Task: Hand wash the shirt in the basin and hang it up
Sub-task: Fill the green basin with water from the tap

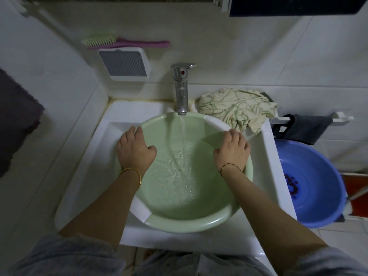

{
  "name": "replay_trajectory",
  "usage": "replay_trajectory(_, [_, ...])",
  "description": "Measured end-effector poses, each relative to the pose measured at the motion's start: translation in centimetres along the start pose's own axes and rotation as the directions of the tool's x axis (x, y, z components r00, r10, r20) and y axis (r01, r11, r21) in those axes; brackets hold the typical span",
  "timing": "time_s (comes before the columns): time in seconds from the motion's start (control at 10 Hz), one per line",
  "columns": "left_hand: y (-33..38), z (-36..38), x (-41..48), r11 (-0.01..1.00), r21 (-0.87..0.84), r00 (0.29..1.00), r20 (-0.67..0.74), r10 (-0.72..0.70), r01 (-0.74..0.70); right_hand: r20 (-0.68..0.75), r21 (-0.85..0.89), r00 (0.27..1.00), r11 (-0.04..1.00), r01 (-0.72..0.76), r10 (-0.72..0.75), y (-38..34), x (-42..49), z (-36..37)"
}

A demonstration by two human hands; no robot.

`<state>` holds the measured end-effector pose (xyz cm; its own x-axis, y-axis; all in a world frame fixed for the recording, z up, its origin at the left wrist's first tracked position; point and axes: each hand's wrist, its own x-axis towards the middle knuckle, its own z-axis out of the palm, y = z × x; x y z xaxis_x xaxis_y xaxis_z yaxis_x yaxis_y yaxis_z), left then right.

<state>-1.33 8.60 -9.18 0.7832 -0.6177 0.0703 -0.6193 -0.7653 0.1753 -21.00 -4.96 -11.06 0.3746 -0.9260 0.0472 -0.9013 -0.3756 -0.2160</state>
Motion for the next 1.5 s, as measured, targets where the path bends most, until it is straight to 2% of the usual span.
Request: replay_trajectory(1.5, [-0.22, 0.01, 0.03, 1.0, 0.005, 1.0, -0.002, 0.01, -0.01, -0.002, 0.006, 1.0, 1.0, -0.005, 0.005, -0.13, 0.02, -0.07])
